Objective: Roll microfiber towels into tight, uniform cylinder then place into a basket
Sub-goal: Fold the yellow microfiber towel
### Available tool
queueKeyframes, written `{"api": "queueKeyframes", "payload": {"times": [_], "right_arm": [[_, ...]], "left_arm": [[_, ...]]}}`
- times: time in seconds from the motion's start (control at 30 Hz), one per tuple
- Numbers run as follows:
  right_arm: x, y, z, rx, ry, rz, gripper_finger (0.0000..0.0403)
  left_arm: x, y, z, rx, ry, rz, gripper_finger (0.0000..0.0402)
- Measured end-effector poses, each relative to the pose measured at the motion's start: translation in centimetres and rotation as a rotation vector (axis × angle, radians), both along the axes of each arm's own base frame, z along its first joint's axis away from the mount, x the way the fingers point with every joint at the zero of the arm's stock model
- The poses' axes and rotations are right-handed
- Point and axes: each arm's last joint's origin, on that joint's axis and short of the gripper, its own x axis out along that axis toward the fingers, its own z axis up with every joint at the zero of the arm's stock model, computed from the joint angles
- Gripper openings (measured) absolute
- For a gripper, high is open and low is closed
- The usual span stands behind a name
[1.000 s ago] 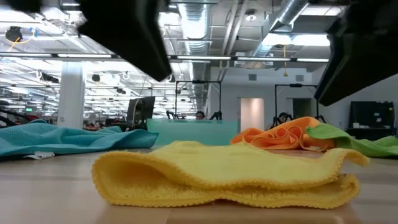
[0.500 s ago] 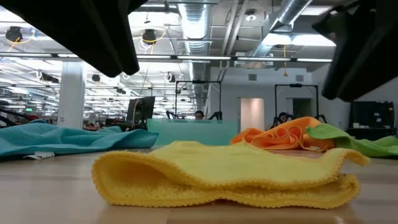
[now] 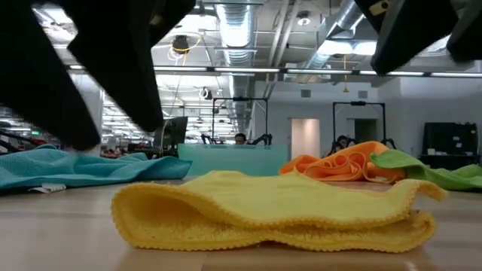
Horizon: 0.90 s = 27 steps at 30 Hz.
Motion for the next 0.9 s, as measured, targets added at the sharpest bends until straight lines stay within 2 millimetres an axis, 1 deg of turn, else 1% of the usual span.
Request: {"api": "queueKeyframes", "payload": {"times": [0.1, 0.2, 0.33, 0.43, 0.57, 0.7, 0.83, 0.9], "right_arm": [[0.0, 0.2, 0.1, -0.011, -0.013, 0.041, 0.0225], [0.3, 0.3, -0.2, 0.013, -0.009, 0.060, 0.0229], [1.2, 0.3, -2.0, -0.022, 0.015, 0.083, 0.0227], [1.4, 0.2, -3.6, -0.067, 0.053, 0.101, 0.0222], [1.5, 0.4, -4.6, -0.076, 0.070, 0.108, 0.0219], [1.7, 0.3, -4.6, -0.041, 0.084, 0.118, 0.0219], [2.0, 0.2, -4.5, -0.010, 0.085, 0.118, 0.0215], [2.5, 0.1, -5.2, 0.009, 0.094, 0.101, 0.0212]], "left_arm": [[0.1, -0.1, -0.4, 0.003, 0.005, 0.002, 0.0156], [0.0, 0.0, -0.5, 0.010, 0.013, 0.003, 0.0155], [0.2, 0.3, -0.5, 0.033, 0.019, -0.015, 0.0155], [0.6, 0.6, -0.6, 0.008, 0.046, -0.045, 0.0154], [0.8, 1.2, -1.3, -0.014, 0.064, -0.084, 0.0154], [0.9, 1.8, -2.4, -0.040, 0.065, -0.084, 0.0154], [1.1, 2.2, -2.9, -0.052, 0.043, -0.085, 0.0154], [1.1, 2.4, -3.2, -0.058, 0.039, -0.085, 0.0154]]}}
